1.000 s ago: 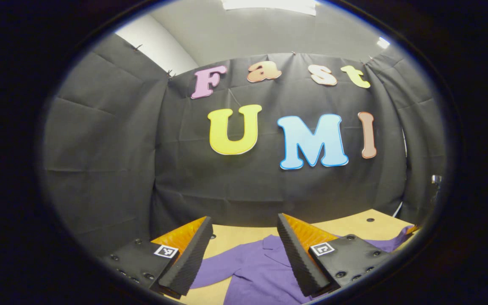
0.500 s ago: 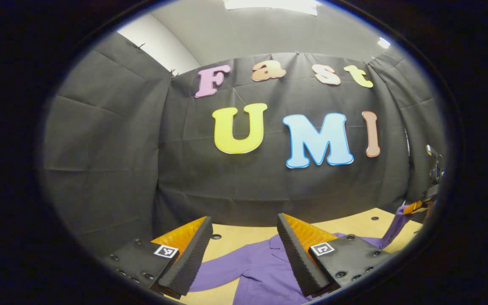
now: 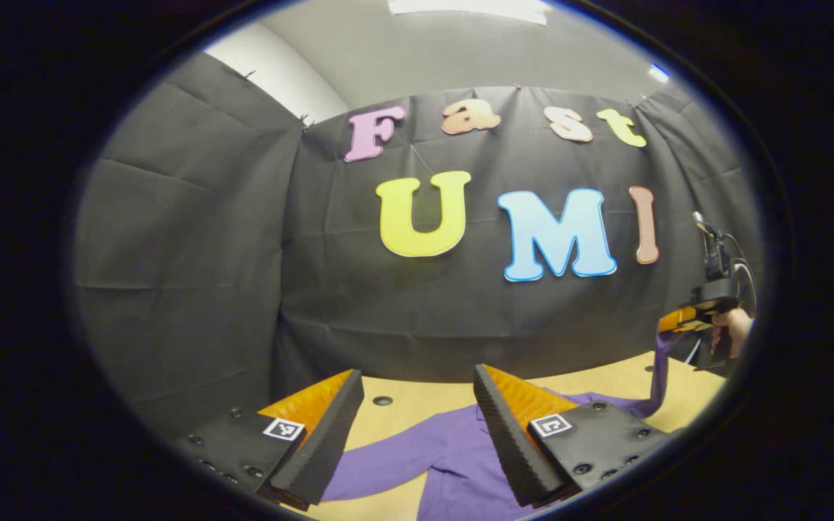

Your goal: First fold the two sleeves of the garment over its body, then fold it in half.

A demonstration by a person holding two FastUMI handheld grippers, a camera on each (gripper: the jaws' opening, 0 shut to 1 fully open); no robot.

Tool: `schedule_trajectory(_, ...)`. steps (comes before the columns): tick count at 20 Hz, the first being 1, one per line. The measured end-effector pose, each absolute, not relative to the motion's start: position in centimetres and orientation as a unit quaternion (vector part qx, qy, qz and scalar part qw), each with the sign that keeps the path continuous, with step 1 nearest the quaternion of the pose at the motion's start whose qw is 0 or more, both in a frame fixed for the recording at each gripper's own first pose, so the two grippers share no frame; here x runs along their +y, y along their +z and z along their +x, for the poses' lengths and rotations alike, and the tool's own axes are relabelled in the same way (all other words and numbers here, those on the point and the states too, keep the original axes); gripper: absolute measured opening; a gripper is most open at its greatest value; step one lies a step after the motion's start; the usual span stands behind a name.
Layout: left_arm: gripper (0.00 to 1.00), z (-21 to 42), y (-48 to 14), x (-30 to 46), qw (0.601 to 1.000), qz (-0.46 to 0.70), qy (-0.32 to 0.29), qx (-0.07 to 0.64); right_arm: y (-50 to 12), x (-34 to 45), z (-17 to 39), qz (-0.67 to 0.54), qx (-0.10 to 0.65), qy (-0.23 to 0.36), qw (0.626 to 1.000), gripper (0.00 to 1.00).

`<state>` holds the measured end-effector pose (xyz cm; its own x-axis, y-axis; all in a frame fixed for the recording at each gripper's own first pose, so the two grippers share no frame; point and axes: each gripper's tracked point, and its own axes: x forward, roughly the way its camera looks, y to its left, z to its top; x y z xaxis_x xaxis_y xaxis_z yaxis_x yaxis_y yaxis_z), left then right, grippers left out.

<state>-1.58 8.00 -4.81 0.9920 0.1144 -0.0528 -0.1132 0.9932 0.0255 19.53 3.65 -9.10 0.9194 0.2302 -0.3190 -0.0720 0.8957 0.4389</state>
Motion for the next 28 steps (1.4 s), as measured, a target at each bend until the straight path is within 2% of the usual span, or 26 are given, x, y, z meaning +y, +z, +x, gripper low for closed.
schedule_trajectory(7, 0.97, -2.0, -4.9, 8.8, 0.996, 0.001, 0.082, 0.029, -8.4, 14.8, 21.4, 0.192, 0.194, 0.17, 0.947, 0.04)
schedule_trajectory(13, 0.97, -4.4, -5.6, 11.0, 0.994, 0.001, 0.104, 0.035, -11.9, 23.7, 21.0, 0.161, 0.241, 0.24, 0.926, 0.04)
schedule_trajectory(18, 0.97, -5.5, -5.8, 12.4, 0.991, 0.01, 0.124, 0.039, -16.8, 28.3, 19.5, 0.111, 0.281, 0.271, 0.914, 0.04)
schedule_trajectory(19, 0.97, -5.6, -5.9, 12.7, 0.991, 0.011, 0.128, 0.04, -17.6, 28.9, 19.3, 0.107, 0.289, 0.273, 0.911, 0.0)
schedule_trajectory(20, 0.97, -5.7, -6.0, 12.9, 0.99, 0.009, 0.132, 0.04, -18.2, 29.5, 19.1, 0.102, 0.296, 0.273, 0.91, 0.04)
schedule_trajectory(28, 0.97, -6.6, -6.7, 14.0, 0.989, 0.012, 0.142, 0.047, -20.4, 31.4, 17.8, 0.063, 0.309, 0.276, 0.908, 0.06)
